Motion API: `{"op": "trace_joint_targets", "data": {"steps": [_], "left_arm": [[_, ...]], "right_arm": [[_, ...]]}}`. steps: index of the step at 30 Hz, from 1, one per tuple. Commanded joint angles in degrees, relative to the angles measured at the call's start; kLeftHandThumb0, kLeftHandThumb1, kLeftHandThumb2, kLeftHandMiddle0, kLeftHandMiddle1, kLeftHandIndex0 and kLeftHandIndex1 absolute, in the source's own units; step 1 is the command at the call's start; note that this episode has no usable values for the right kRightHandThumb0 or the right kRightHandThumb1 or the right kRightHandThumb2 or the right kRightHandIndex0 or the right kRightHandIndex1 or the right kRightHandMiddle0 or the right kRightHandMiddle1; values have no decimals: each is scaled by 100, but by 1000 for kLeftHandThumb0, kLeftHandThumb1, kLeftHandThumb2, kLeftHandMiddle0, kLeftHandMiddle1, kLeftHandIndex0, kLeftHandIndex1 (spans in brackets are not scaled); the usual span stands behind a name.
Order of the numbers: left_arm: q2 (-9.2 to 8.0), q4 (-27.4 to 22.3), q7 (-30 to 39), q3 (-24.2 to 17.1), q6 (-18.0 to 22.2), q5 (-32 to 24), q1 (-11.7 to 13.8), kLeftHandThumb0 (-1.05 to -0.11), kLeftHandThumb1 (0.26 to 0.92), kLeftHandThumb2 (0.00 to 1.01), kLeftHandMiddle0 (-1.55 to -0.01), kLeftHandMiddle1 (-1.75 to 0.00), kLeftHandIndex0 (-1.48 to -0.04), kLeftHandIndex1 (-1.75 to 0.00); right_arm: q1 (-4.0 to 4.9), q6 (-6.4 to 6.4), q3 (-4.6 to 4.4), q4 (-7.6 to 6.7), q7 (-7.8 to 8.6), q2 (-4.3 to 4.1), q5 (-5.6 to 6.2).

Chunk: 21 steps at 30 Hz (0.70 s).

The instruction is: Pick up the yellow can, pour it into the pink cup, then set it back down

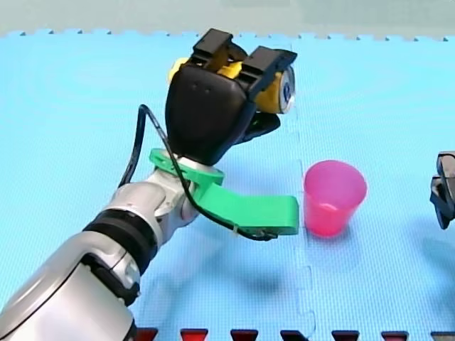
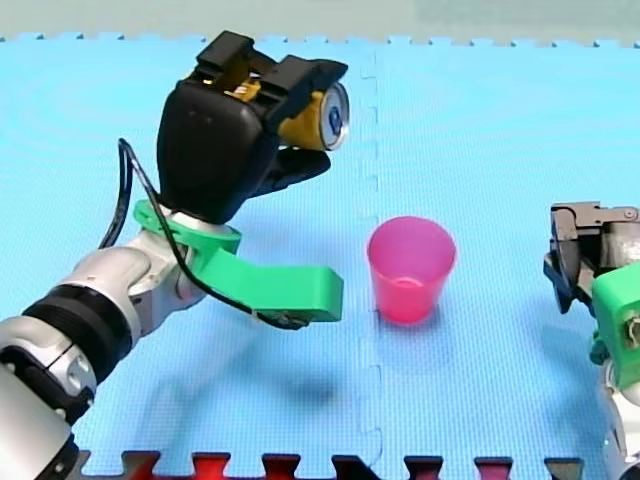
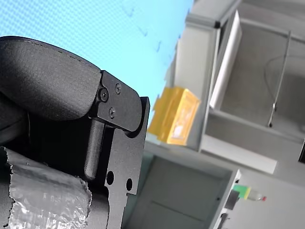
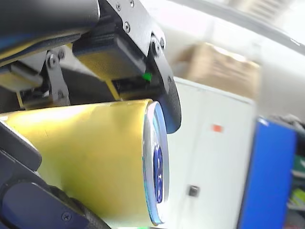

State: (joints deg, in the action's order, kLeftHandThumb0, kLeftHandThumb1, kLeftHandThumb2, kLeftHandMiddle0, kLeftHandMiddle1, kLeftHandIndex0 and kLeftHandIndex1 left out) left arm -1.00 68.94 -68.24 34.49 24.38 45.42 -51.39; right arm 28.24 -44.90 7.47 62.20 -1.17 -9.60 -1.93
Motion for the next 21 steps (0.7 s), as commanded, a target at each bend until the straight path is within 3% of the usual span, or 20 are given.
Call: {"op": "trace_joint_targets", "data": {"steps": [1,5,9,13,19,21], "left_arm": [[-9,-77,106,-485,597,-548,184,-458,796,0,-1265,-189,-1190,-15],[-18,-142,476,-986,1273,-1212,535,-488,770,0,-1264,-58,-1205,-4],[-55,-184,1122,-1407,1764,-1794,839,-434,741,0,-1262,-26,-1220,-7],[106,-321,2906,-2100,2410,-3122,1193,-407,746,5,-1281,-24,-1231,-8],[146,-614,4138,-2476,2609,-3998,1491,-395,763,7,-1317,-26,-1226,-1],[249,-809,4764,-2675,2475,-4524,1602,-393,766,6,-1319,-23,-1225,-1]], "right_arm": [[-7,6,24,-13,-17,-37,27],[-7,17,32,-2,-25,-34,30],[8,61,46,22,-3,-49,45],[43,91,55,97,4,-55,46],[67,101,71,165,16,-69,53],[65,97,76,174,17,-72,57]]}}
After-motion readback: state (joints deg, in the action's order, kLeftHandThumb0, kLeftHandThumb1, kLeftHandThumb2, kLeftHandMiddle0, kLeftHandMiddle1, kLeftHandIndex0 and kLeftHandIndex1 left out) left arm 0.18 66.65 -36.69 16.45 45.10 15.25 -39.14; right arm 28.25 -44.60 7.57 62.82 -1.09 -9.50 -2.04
